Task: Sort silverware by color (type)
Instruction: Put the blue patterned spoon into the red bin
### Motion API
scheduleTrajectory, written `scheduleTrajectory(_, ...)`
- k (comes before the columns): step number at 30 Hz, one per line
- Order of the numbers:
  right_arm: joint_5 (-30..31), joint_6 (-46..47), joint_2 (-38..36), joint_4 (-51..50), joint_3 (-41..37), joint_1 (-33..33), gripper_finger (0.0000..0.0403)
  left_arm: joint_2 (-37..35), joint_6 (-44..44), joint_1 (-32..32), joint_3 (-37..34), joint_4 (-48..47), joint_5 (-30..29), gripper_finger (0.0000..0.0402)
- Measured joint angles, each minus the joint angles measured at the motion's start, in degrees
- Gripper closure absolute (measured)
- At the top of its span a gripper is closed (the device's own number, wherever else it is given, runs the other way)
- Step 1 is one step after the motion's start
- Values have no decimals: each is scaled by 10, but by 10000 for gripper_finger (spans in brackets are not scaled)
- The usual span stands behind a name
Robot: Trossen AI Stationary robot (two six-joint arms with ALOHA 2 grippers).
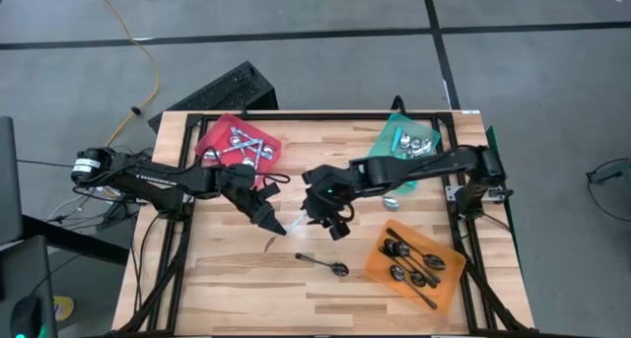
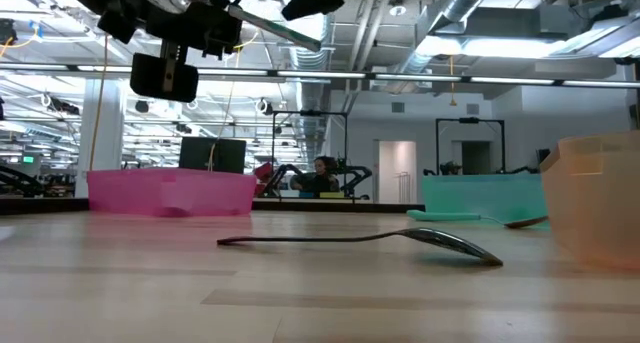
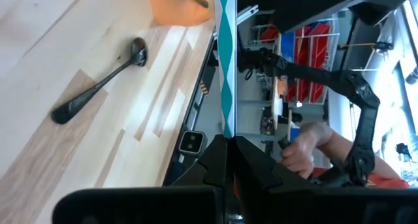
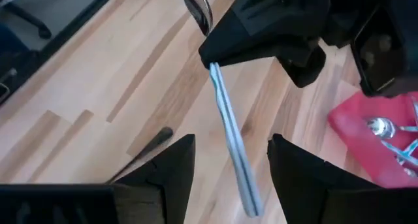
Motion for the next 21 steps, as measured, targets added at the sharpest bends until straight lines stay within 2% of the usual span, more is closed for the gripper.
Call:
scheduleTrajectory(13,0,-26,44,-27,21,0,191,0,4,0,0,-2,-3,401)
scheduleTrajectory(21,1,-26,44,-29,22,-8,232,0,6,0,0,-1,-10,401)
